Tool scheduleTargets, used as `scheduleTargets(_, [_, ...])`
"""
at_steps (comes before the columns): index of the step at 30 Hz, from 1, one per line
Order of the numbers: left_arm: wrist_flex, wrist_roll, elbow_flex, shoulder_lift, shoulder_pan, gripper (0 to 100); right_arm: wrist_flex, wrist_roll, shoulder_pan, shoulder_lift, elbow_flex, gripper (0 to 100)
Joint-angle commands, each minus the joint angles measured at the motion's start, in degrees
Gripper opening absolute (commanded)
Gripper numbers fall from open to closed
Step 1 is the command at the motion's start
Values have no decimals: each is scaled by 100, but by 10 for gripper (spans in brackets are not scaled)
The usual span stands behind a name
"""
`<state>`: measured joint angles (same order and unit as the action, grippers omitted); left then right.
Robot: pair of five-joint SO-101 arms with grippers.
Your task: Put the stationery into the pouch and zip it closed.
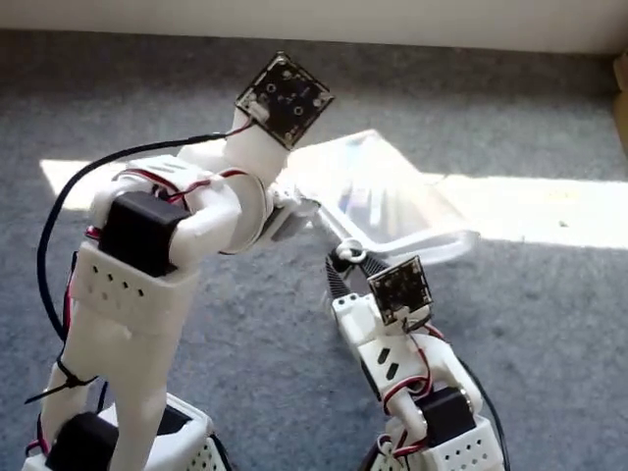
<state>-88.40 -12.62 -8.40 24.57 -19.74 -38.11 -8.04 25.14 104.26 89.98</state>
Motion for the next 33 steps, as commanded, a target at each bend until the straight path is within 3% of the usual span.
scheduleTargets(1, [-457, -281, -330, 330, 92, 252, 57, -44, -409, 92, -224, 5])
scheduleTargets(9, [-193, -281, 690, 910, 57, 252, -1174, -53, -523, 84, -1508, 5])
scheduleTargets(23, [2954, -255, 4989, 3292, -734, 256, -1411, -53, -532, 75, -1938, 5])
scheduleTargets(33, [4281, -246, 6448, 4022, -1165, 253, -1877, -53, -804, 75, -2501, 5])
